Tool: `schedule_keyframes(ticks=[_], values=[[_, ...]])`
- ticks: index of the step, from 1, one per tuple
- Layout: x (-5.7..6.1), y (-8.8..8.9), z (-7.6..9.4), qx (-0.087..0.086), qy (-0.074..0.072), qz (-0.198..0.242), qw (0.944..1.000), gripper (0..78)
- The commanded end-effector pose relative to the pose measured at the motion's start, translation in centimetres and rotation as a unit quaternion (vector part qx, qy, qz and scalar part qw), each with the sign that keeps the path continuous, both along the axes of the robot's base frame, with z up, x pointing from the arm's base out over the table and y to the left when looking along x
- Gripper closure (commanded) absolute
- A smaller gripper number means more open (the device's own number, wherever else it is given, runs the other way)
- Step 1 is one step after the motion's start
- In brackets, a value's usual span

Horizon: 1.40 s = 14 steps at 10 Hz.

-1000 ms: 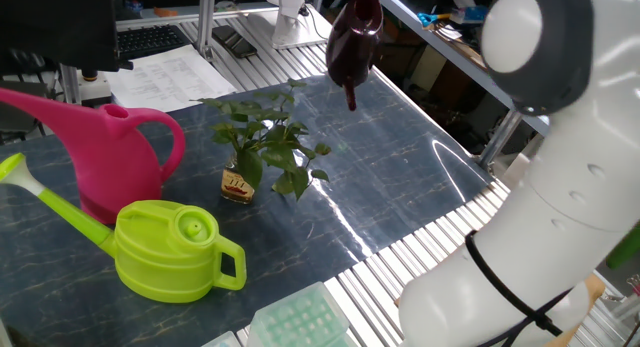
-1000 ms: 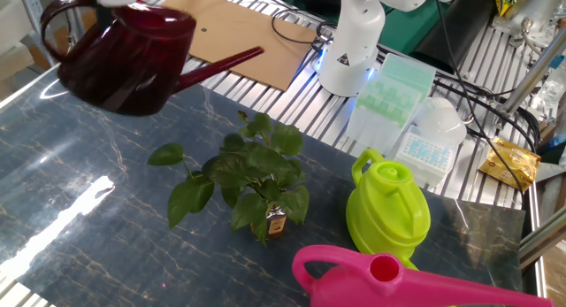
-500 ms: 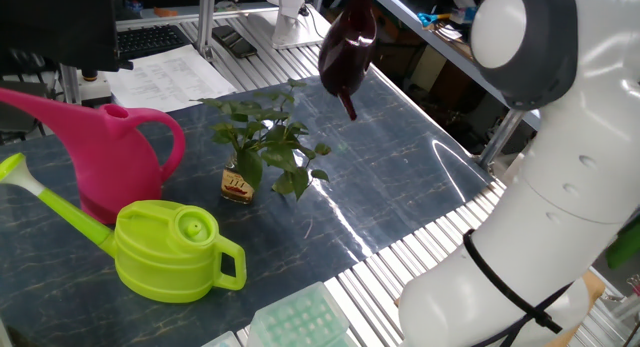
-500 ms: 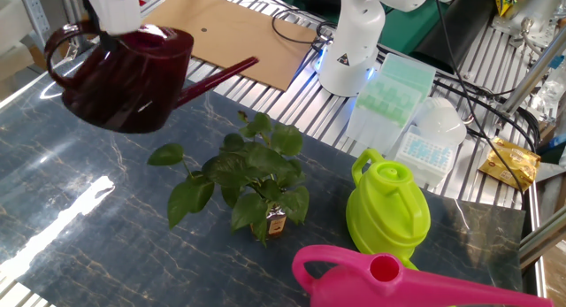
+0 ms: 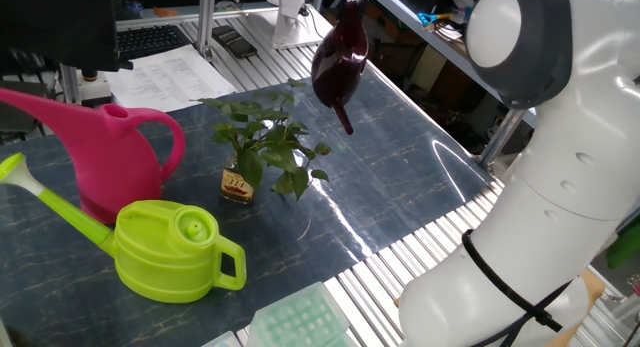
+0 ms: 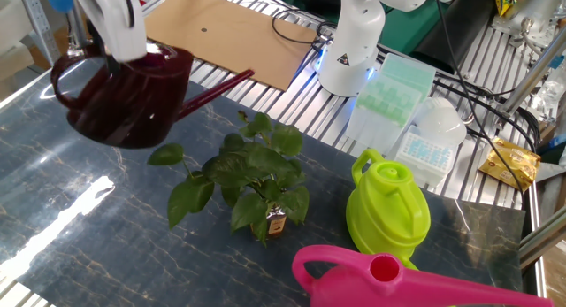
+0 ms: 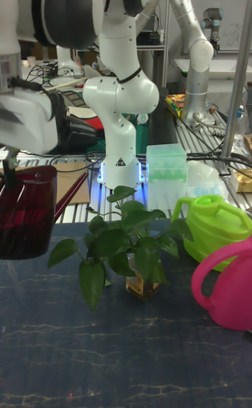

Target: Water the plant

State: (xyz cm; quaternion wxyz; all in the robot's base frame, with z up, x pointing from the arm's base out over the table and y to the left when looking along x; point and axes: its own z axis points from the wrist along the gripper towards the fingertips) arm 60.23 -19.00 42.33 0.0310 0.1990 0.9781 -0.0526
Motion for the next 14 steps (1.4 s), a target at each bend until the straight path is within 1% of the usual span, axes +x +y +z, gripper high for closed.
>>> schedule_keyframes(ticks=[1,2,3,4,5,6,8,9,10,11,12,13,14], values=[[0.2,0.4,-2.6,0.001,0.004,0.013,0.9999,76.3],[0.1,0.4,-3.8,0.004,0.004,0.015,0.9999,76.3],[0.1,0.3,-4.6,0.004,0.004,0.017,0.9998,76.3],[0.1,0.3,-5.0,0.005,0.004,0.016,0.9998,76.3],[0.1,0.4,-5.8,0.011,0.002,0.016,0.9998,76.3],[0.1,0.4,-6.0,0.013,0.002,0.017,0.9998,76.3],[0.2,0.5,-8.1,0.032,-0.006,0.029,0.9991,76.3],[0.2,0.5,-8.7,0.036,-0.007,0.031,0.9988,76.3],[0.2,0.4,-9.8,0.038,-0.008,0.037,0.9986,76.3],[0.2,0.4,-10.6,0.041,-0.009,0.040,0.9983,76.3],[0.1,0.3,-11.0,0.044,-0.009,0.043,0.9981,76.3],[0.1,0.2,-11.8,0.048,-0.009,0.048,0.9977,76.3],[0.1,0.2,-11.9,0.048,-0.009,0.048,0.9977,76.3]])
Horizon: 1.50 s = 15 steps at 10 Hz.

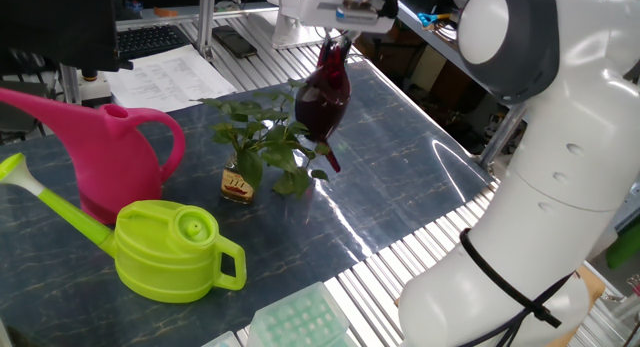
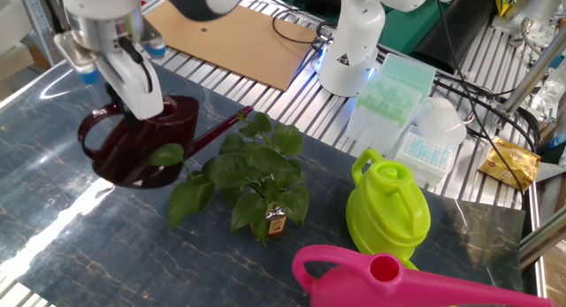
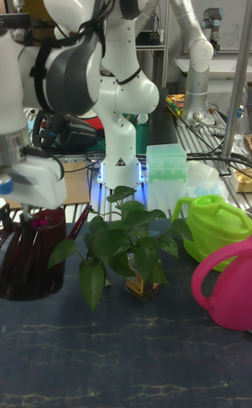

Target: Water the plant

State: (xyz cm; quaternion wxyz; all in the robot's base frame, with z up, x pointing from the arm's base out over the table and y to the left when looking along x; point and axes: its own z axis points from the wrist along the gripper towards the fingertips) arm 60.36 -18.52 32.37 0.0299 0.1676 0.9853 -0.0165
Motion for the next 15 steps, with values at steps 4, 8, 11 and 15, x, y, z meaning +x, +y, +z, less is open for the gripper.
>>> schedule_keyframes(ticks=[4,8,11,15], values=[[-0.3,-0.4,-3.4,0.029,-0.012,0.016,0.9994,76.3],[-0.5,-0.7,-4.9,0.027,-0.012,0.018,0.9994,76.3],[-0.5,-0.7,-4.9,0.027,-0.009,0.017,0.9994,76.3],[-0.5,-0.7,-4.9,0.023,-0.005,0.023,0.9995,76.3]])
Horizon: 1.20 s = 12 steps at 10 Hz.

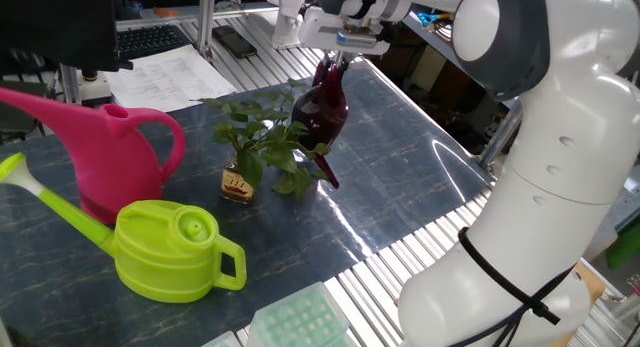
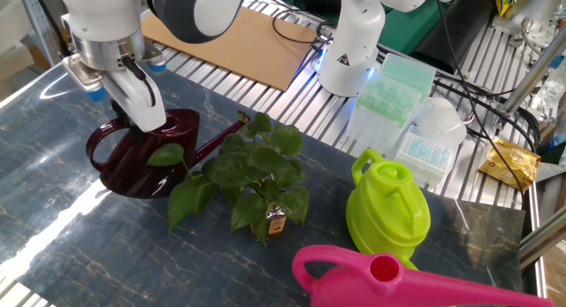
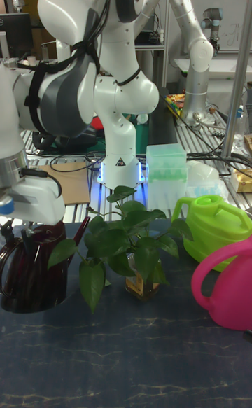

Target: Water the plant

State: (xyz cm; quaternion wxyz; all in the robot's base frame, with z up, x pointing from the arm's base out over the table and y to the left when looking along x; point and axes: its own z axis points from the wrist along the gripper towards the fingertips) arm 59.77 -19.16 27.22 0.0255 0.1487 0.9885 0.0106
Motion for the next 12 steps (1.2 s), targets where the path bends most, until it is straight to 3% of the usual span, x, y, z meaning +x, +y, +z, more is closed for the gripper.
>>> schedule_keyframes(ticks=[1,2,3,12], values=[[0.08,-0.06,0.23,-0.004,-0.007,0.003,1.0000,76.3],[0.08,-0.06,0.23,-0.004,-0.009,0.001,1.0000,76.3],[0.08,-0.03,0.24,-0.004,-0.010,0.001,0.9999,0.1],[0.08,-0.03,0.24,-0.004,-0.010,0.001,0.9999,0.1]])
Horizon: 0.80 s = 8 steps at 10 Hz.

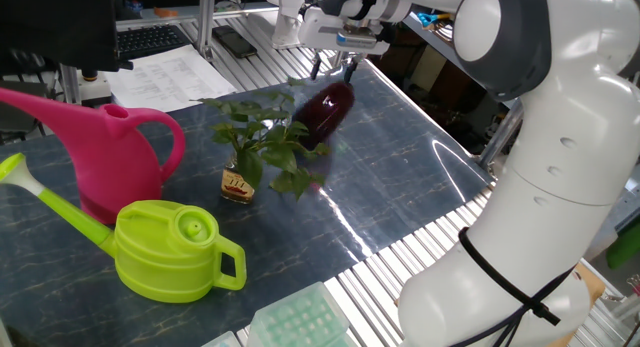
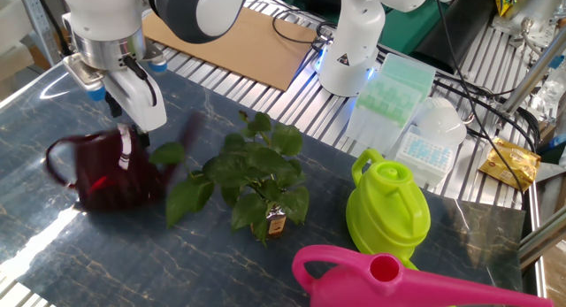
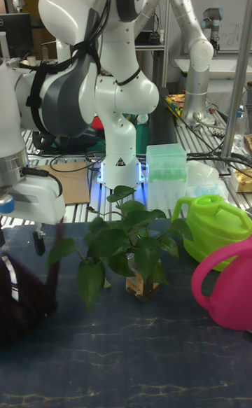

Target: Water the plant

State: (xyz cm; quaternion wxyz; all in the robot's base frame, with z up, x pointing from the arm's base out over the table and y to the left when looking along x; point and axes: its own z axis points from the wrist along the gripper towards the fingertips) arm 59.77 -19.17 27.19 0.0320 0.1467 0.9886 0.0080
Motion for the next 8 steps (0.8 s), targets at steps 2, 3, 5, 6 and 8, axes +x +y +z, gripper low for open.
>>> schedule_keyframes(ticks=[2,3,5,6,8], values=[[0.08,-0.02,0.26,-0.001,-0.004,0.000,1.0000,0.1],[0.05,0.31,0.39,0.000,-0.005,-0.005,1.0000,0.1],[0.05,0.32,0.39,0.000,-0.006,-0.005,1.0000,0.1],[0.05,0.33,0.39,0.000,-0.006,-0.002,1.0000,0.1],[0.06,0.36,0.43,0.001,-0.008,0.007,0.9999,0.1]])
